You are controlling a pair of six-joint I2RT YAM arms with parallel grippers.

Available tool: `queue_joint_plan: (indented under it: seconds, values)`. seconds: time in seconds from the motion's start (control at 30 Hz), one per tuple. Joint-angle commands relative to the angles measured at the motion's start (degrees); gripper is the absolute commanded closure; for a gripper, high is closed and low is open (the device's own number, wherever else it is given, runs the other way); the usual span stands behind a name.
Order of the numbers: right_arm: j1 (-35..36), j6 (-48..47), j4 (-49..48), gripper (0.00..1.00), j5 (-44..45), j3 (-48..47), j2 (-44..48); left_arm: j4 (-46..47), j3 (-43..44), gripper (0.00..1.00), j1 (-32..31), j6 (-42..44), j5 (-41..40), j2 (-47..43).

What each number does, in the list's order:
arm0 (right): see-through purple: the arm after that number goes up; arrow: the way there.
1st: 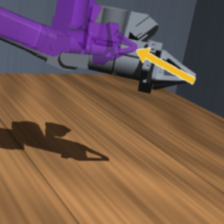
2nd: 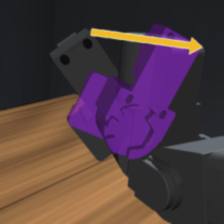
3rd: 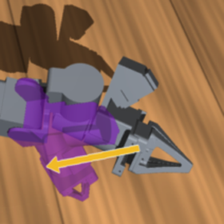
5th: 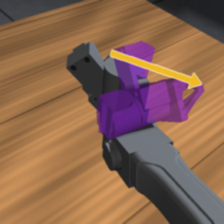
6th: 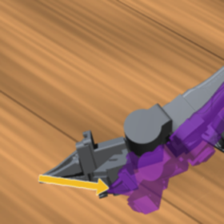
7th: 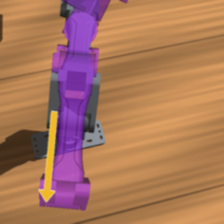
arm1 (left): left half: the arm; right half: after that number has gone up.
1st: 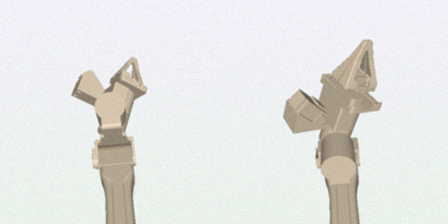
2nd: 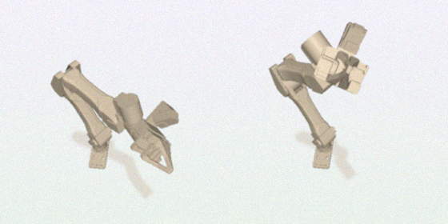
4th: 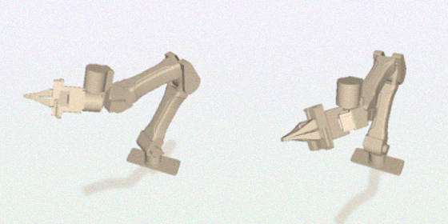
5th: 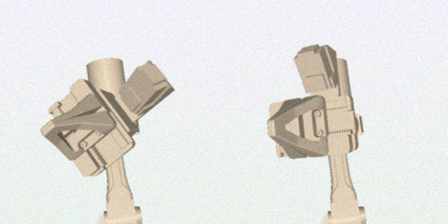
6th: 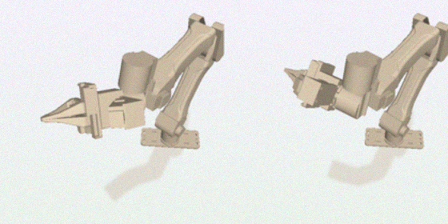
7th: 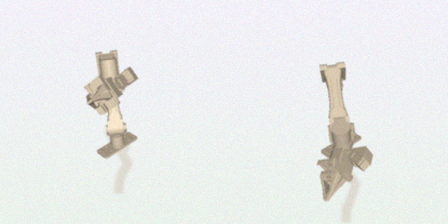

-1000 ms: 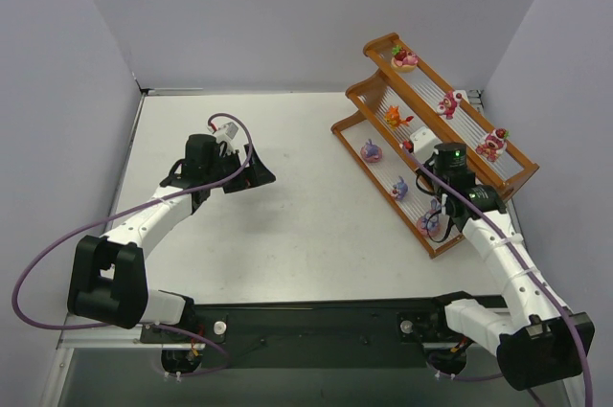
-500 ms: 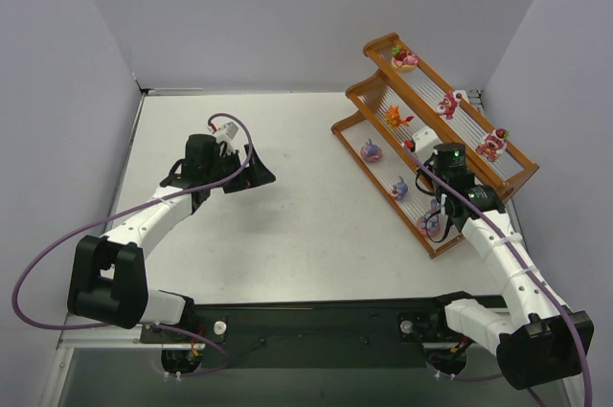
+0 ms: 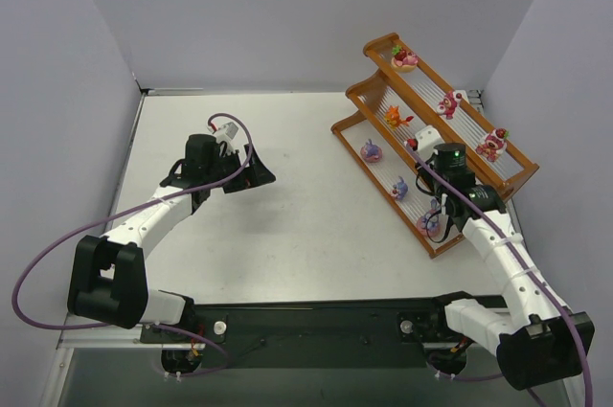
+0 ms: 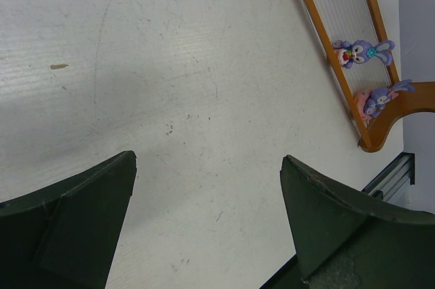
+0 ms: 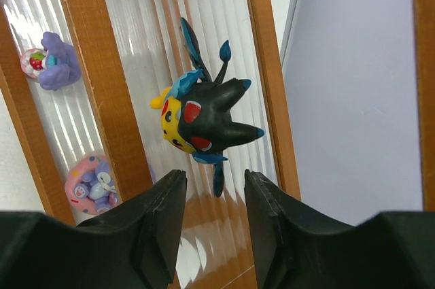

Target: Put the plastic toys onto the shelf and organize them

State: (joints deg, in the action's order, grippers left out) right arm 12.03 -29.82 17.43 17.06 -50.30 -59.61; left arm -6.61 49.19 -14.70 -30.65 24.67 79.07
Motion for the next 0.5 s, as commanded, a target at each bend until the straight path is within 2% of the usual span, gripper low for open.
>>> queue_joint_plan:
  seconds: [0.0, 0.13, 0.23, 0.37, 0.47]
  values:
    - [0.01, 2.4, 2.78, 0.6, -0.53, -3.57, 2.22, 1.51, 0.29, 0.03, -0.33, 0.86, 0.29, -0.67]
    - [0.8, 4.16, 5.59, 0.58, -3.35, -4.98, 3.89, 1.69, 1.0, 0.03, -1.65, 1.82, -0.05, -1.37]
    - [2.99, 5.47, 7.43, 0.57, -4.92, -5.94, 5.03, 0.56, 1.7, 0.03, -3.32, 2.35, -3.39, -2.16]
    - [7.91, 6.62, 9.99, 0.61, -6.42, -6.74, 6.44, -1.65, 3.02, 0.03, -4.55, 2.0, -6.64, -2.25]
    - [12.48, 11.53, 12.09, 0.62, -8.95, -8.75, 8.11, -2.26, 3.89, 0.03, -5.07, 2.61, -7.35, -2.51]
